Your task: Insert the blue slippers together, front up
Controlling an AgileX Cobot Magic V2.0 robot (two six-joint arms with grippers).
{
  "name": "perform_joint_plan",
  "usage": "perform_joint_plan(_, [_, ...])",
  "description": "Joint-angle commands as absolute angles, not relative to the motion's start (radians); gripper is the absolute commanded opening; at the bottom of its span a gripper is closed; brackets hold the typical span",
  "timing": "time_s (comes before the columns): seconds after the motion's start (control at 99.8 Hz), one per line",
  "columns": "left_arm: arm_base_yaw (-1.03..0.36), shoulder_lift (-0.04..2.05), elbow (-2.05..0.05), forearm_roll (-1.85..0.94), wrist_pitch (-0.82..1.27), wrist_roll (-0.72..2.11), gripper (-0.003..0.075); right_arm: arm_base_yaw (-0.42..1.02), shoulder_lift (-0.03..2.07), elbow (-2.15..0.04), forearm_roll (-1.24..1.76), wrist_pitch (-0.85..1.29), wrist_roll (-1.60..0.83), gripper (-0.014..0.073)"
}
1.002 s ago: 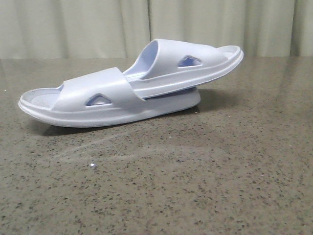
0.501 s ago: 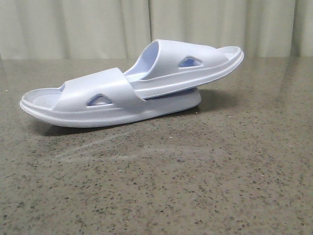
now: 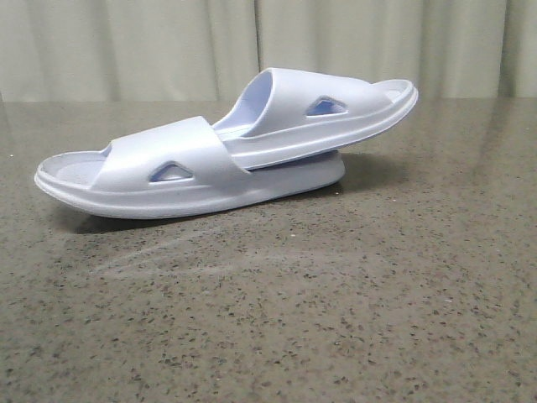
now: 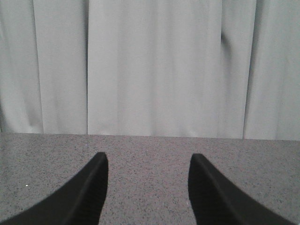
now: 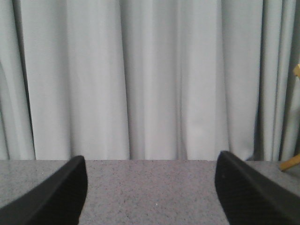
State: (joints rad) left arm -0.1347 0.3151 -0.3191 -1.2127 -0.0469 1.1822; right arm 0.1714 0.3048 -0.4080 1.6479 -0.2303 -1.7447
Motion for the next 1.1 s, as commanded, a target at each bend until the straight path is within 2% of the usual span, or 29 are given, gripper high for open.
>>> perform_joint_plan(0.0, [-0.143,0.308,-0.311,-1.215,-0.041,1.181,0.0342,0.171,0.254,-0.380,1.667,-0.232,-1.743,0.0496])
perform_joint_plan(0.2, [-0.143,0.307,-0.267,-1.233,-0.022,1.181,0.0339,0.171,0.170,-0.271,1.716,-0.165,-1.743,0.0496])
perform_joint_plan(0.411, [-0.143,0.307,-0.267,-1.233,-0.022,1.181,0.0338,0.171,0.168,-0.258,1.716,-0.219,-1.743,0.0494])
perform_joint_plan(0.471, [-0.143,0.307,-0.267,-1.233,-0.022,1.181,0.0316,0.171,0.168,-0.258,1.716,-0.237,-1.743,0.0473])
perform_joint_plan(0.561, [-0.143,0.307,-0.267,-1.233,-0.022,1.181,0.0248,0.171,0.168,-0.258,1.716,-0.246,-1.743,0.0376])
perform_joint_plan(0.771, [-0.143,0.307,-0.267,-1.233,-0.022,1.181,0.0014,0.171,0.168,-0.258,1.718,-0.247,-1.743,0.0002])
perform_joint_plan(0.832, [-0.143,0.307,-0.267,-1.233,-0.022,1.181,0.0016,0.171,0.168,-0.258,1.720,-0.247,-1.743,-0.0092])
perform_joint_plan(1.092, [-0.143,0.307,-0.267,-1.235,-0.020,1.181,0.0016,0.171,0.168,-0.258,1.787,-0.248,-1.743,-0.0107])
